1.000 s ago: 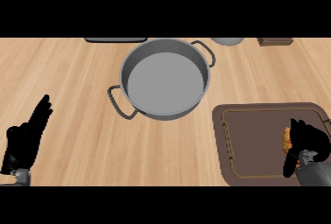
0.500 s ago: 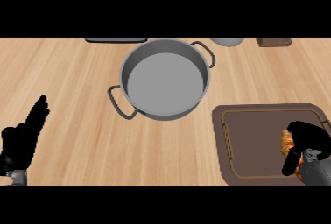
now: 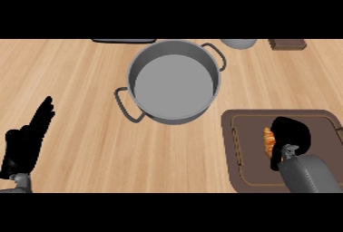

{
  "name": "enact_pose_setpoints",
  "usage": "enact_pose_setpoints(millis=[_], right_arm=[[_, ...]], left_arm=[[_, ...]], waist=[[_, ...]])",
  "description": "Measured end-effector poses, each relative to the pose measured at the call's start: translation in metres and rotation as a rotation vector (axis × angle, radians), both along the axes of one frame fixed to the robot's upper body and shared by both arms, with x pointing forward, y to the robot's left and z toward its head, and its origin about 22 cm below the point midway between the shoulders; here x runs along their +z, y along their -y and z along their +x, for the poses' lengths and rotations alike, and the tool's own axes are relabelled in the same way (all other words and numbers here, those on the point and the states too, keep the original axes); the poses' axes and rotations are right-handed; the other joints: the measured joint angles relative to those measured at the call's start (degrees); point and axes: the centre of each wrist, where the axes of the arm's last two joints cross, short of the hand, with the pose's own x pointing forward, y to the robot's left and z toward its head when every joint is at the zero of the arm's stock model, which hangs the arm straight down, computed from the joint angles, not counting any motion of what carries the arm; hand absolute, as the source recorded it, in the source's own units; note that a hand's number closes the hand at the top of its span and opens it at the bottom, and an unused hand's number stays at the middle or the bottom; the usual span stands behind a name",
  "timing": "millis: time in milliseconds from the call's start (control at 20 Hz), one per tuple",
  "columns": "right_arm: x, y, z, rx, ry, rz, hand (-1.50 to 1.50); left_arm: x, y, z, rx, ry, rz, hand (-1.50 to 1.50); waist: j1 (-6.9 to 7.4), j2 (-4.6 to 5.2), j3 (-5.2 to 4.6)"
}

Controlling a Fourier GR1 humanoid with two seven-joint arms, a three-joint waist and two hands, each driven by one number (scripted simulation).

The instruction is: Pick the croissant from the tray and place it in the pot

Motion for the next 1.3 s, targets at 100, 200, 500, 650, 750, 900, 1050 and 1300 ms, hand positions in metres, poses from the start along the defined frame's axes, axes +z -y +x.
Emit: enact_pose_setpoints(millis=[100,200,500,650,750,900,1050,1300], right_arm=[[0.008,-0.048,0.011,0.032,0.052,0.085,1.5],[0.021,-0.077,0.021,0.049,0.108,0.126,1.5],[0.073,-0.149,0.042,0.091,0.321,0.17,1.5],[0.1,-0.178,0.048,0.124,0.449,0.124,1.5],[0.119,-0.196,0.052,0.14,0.544,0.08,1.5],[0.143,-0.218,0.057,0.155,0.679,0.002,1.5],[0.166,-0.233,0.061,0.156,0.789,-0.042,1.5],[0.197,-0.249,0.069,0.135,0.93,-0.054,1.5]], left_arm=[[0.002,0.007,0.004,-0.032,0.01,-0.003,0.0],[0.005,0.014,0.009,-0.069,0.02,-0.004,0.0],[0.011,0.03,0.021,-0.153,0.036,-0.004,0.0],[0.013,0.037,0.027,-0.175,0.037,-0.001,0.0],[0.013,0.04,0.029,-0.183,0.033,0.002,0.0],[0.012,0.041,0.031,-0.182,0.026,0.005,0.0],[0.015,0.044,0.036,-0.183,0.026,0.007,0.0],[0.016,0.045,0.04,-0.182,0.028,0.011,0.0]], waist=[[2.37,0.49,0.3],[4.74,1.09,0.43],[9.39,1.56,0.47],[10.24,1.41,0.36],[10.4,1.34,0.32],[10.44,1.24,0.23],[10.38,1.33,0.26],[10.41,1.58,0.34]])
